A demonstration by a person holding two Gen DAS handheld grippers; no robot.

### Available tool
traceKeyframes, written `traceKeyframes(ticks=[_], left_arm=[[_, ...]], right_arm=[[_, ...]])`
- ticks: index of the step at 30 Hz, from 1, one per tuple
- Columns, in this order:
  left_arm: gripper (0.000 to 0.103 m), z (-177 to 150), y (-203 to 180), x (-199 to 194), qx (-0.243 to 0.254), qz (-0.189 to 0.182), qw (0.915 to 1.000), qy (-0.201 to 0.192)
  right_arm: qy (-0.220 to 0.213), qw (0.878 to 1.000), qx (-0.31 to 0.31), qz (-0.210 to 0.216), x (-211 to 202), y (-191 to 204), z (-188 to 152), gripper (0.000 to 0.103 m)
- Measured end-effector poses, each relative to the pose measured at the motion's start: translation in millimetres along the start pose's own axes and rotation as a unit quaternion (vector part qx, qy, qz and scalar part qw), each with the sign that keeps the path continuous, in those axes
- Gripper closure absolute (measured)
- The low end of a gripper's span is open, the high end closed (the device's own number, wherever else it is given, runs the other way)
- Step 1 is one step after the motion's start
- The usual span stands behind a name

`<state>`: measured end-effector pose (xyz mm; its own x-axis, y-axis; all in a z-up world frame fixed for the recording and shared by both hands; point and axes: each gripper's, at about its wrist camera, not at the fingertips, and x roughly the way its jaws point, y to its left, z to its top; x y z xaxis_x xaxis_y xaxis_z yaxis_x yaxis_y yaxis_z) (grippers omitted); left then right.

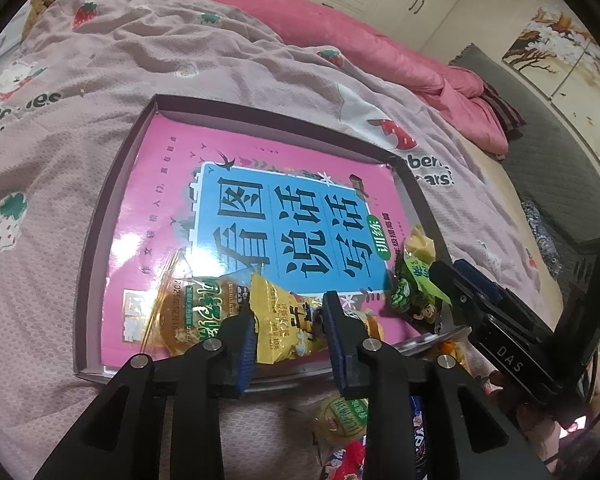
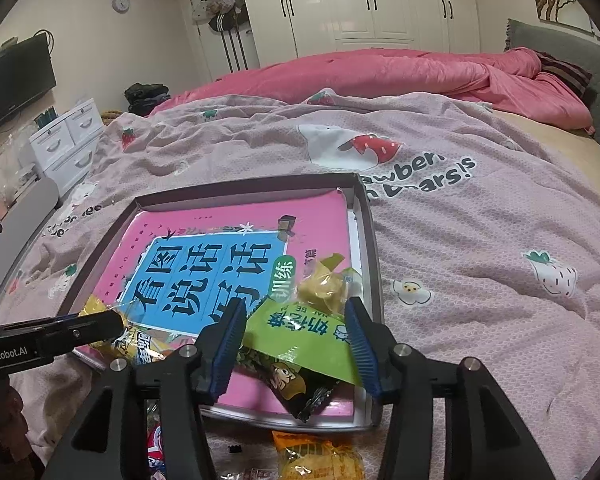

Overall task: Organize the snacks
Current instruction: 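Open the right gripper over the tray while the left gripper releases the stick snack, then withdraw both open grippers from the tray toward the remaining snack pile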

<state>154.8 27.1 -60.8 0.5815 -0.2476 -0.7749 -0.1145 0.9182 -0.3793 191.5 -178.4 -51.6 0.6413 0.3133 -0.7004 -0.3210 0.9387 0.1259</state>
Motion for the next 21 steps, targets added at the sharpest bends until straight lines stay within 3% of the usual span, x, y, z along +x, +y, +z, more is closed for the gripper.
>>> traceKeyframes(ticks=[13, 21], left_arm=[[0.048, 5.6, 6.8, -10.6, -0.005, 0.007, 0.9998, -0.016], [0.046, 9.4, 12.7, -18.3, -0.009, 0.018, 0.9994, -0.027]], right_arm=[[-0.007, 1.0, -0.001, 0.0, -4.1, 0.5, 1.1, 0.051], [-0.013, 1.0, -0.005, 0.003, -7.6, 2.4, 1.6, 0.051]])
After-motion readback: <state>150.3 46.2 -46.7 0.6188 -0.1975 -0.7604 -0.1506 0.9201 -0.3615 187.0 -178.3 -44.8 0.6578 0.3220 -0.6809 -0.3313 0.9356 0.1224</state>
